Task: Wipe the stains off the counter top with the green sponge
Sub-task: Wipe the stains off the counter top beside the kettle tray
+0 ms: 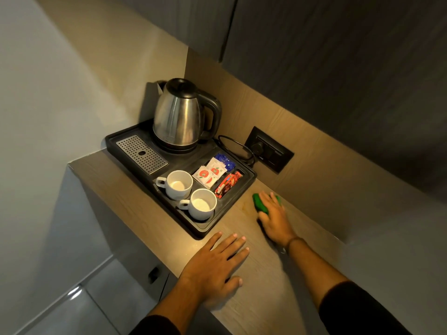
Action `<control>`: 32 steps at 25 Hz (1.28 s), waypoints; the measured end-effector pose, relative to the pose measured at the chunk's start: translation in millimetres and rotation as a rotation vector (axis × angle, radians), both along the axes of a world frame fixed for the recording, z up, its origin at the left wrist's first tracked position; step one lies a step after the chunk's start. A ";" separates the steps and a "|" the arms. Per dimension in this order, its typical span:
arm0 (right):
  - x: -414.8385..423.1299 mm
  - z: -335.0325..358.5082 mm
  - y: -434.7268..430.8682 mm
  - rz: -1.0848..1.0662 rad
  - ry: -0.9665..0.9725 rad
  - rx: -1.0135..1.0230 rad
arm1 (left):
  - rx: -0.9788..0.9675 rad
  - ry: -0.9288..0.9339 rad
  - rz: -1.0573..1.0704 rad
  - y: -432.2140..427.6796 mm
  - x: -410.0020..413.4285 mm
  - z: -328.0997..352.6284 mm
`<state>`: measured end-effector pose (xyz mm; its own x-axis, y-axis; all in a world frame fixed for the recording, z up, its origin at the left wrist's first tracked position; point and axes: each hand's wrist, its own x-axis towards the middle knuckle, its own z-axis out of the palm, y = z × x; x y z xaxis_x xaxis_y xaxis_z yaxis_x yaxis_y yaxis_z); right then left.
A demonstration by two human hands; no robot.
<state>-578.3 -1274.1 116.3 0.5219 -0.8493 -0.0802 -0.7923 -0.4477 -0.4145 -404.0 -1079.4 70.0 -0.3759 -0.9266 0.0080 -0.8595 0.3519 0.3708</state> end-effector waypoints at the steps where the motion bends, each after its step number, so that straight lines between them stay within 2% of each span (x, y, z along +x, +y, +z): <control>1: 13.9 -1.5 6.9 0.056 -0.003 -0.003 | 0.001 0.007 0.005 -0.3 0.1 -0.3; 3: 4.5 -11.9 26.5 0.226 -0.008 -0.013 | 0.009 0.041 0.013 -0.2 0.2 -1.1; 5: -43.9 -18.2 38.8 0.312 0.008 -0.031 | 0.006 0.061 0.019 1.0 -0.6 -2.1; 7: -65.3 -13.2 24.1 0.241 0.020 -0.023 | -0.001 0.050 0.021 0.9 -0.4 -2.3; 10: -24.7 -3.3 -1.9 0.031 0.011 0.002 | -0.003 0.008 0.006 0.5 0.8 -0.8; 12: -5.5 -6.4 16.0 0.095 0.001 -0.003 | -0.005 0.013 0.004 1.0 0.5 0.4; 15: -58.0 -20.2 67.2 0.266 0.035 -0.047 | -0.026 0.018 0.004 1.4 0.8 0.9; 18: -112.1 -15.5 84.4 0.124 -0.015 -0.053 | -0.033 0.014 0.004 2.4 0.9 -1.1; 21: -81.8 -5.5 76.4 -0.205 -0.007 -0.035 | -0.054 0.004 -0.007 3.3 0.3 -2.1; 22: -65.9 -2.8 86.4 -0.250 -0.018 -0.019 | -0.065 -0.009 -0.011 4.0 -0.5 -2.7; 24: -52.4 -9.0 126.1 -0.160 -0.045 -0.035 | -0.064 -0.021 -0.018 3.0 1.1 -2.9; 27: -89.9 -19.9 202.6 -0.022 0.008 -0.074 | -0.048 -0.036 -0.016 0.9 3.3 -4.4; 29: -110.8 -12.5 201.0 -0.121 -0.001 -0.061 | -0.053 -0.050 -0.021 1.1 2.3 -7.1; 32: -80.3 -0.1 173.6 -0.389 0.008 -0.051 | -0.084 -0.051 -0.021 0.4 2.8 -10.5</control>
